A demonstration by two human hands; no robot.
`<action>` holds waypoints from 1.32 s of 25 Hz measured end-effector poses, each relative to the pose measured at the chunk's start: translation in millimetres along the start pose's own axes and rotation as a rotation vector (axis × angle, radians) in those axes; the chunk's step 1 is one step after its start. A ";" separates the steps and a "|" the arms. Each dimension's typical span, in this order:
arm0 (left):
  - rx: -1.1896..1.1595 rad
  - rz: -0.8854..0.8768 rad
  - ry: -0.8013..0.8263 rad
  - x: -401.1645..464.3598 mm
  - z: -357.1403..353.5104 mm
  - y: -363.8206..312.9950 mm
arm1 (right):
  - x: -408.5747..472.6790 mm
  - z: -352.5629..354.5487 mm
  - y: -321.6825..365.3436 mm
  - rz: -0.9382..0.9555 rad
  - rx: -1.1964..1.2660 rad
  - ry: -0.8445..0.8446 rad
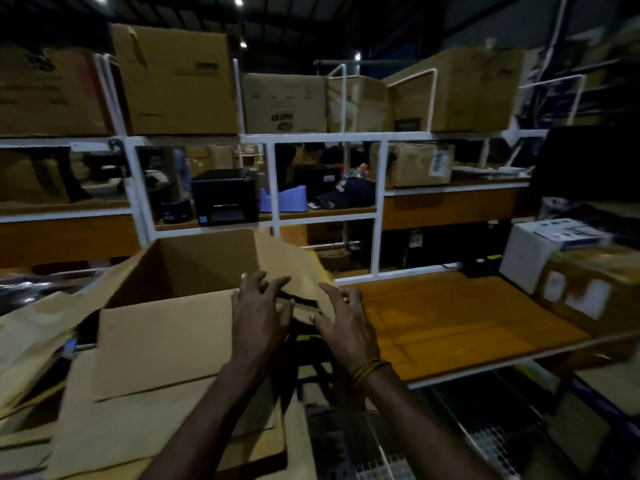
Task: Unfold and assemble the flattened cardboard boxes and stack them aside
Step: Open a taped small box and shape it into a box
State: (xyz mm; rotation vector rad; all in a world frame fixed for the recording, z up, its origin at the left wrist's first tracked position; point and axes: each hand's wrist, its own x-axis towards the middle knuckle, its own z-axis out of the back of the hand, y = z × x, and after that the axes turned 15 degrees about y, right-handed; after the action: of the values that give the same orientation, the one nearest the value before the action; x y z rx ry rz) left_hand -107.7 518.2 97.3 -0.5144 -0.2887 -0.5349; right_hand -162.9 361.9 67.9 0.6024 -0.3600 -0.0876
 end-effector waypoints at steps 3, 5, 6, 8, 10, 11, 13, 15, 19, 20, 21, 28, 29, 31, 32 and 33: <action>-0.092 -0.159 0.016 15.7 -48.8 -60.9 | -19.9 42.5 -59.6 -0.117 -0.032 -0.065; -0.115 -0.233 0.058 22.2 -83.7 -108.9 | -37.4 73.8 -105.0 -0.202 -0.057 -0.108; -0.120 -0.267 0.092 24.2 -103.3 -135.7 | -48.9 90.7 -131.4 -0.244 -0.064 -0.122; -0.149 -0.318 0.174 27.6 -139.3 -181.7 | -70.0 121.0 -178.0 -0.305 -0.068 -0.141; -0.178 -0.357 0.253 31.7 -175.8 -231.3 | -92.2 153.9 -224.6 -0.351 -0.064 -0.172; -0.178 -0.373 0.287 33.0 -191.0 -255.0 | -102.5 169.4 -244.5 -0.368 -0.058 -0.184; -0.165 -0.410 0.324 34.0 -219.4 -305.6 | -123.8 201.9 -284.5 -0.398 -0.058 -0.210; -0.160 -0.445 0.355 30.6 -245.0 -351.5 | -144.2 229.7 -320.6 -0.454 -0.082 -0.230; -0.159 -0.491 0.457 23.1 -292.1 -419.3 | -177.8 266.5 -375.5 -0.536 -0.109 -0.260; -0.159 -0.507 0.469 23.1 -300.2 -430.4 | -182.5 271.4 -385.1 -0.537 -0.100 -0.271; -0.155 -0.524 0.477 24.7 -308.5 -441.6 | -185.9 276.3 -395.5 -0.537 -0.090 -0.283; -0.137 -0.549 0.535 60.6 -363.9 -486.0 | -175.1 289.9 -454.2 -0.607 -0.098 -0.276; -0.141 -0.549 0.545 68.0 -374.0 -490.5 | -170.7 291.4 -464.5 -0.622 -0.099 -0.277; -0.135 -0.550 0.560 88.2 -396.5 -498.7 | -156.8 295.0 -487.8 -0.649 -0.086 -0.280; -0.128 -0.554 0.562 100.5 -407.7 -502.7 | -148.1 296.8 -500.1 -0.663 -0.085 -0.277; -0.127 -0.560 0.565 114.1 -418.4 -506.7 | -138.4 299.5 -511.4 -0.676 -0.091 -0.274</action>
State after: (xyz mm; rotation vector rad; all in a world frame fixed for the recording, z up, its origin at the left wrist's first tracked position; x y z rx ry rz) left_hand -238.7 -126.7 -10.8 -0.3808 0.1549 -1.2192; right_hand -386.8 -194.3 -36.4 0.6026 -0.4017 -0.8371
